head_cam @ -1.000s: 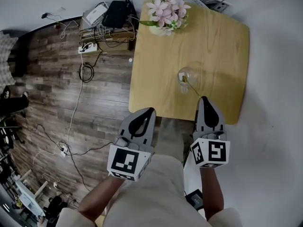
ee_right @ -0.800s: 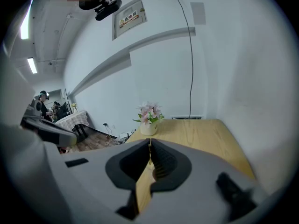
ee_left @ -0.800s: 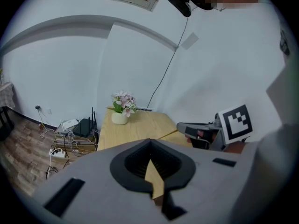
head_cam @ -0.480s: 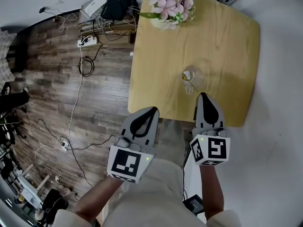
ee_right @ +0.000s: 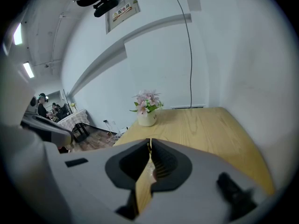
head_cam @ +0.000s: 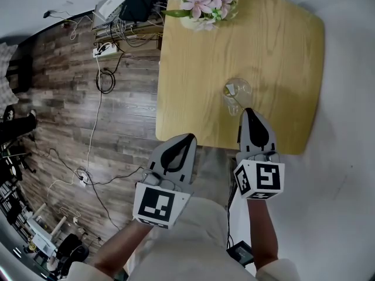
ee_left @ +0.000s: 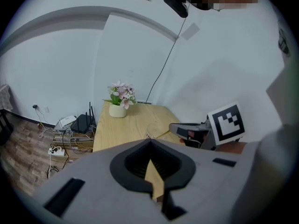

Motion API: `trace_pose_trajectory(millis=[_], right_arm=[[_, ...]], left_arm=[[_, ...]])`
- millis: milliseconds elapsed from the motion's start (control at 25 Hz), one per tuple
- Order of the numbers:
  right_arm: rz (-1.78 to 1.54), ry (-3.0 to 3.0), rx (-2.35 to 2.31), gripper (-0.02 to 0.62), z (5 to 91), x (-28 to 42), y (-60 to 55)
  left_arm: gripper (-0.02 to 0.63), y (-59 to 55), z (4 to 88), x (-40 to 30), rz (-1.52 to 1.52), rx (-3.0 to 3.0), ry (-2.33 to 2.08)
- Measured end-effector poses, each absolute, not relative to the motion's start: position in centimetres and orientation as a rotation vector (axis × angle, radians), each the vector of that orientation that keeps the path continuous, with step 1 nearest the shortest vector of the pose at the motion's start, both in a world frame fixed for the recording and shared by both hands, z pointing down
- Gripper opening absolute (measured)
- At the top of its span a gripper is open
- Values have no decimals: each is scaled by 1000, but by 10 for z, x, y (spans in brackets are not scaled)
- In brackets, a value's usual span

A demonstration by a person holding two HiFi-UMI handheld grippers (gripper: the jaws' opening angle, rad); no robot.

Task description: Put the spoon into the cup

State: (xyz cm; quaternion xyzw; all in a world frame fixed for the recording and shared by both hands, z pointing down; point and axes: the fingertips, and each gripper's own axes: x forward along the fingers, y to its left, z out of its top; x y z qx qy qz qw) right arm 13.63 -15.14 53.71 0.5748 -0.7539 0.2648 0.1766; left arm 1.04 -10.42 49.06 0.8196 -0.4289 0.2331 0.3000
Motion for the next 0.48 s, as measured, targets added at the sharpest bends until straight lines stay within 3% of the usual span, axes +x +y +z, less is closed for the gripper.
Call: trace_pose_trajectory(millis=[480], right_arm=[[693, -2075, 1615, 52, 541, 141, -142]], left_arm=[[11, -97, 484, 13, 612, 2206, -1128]])
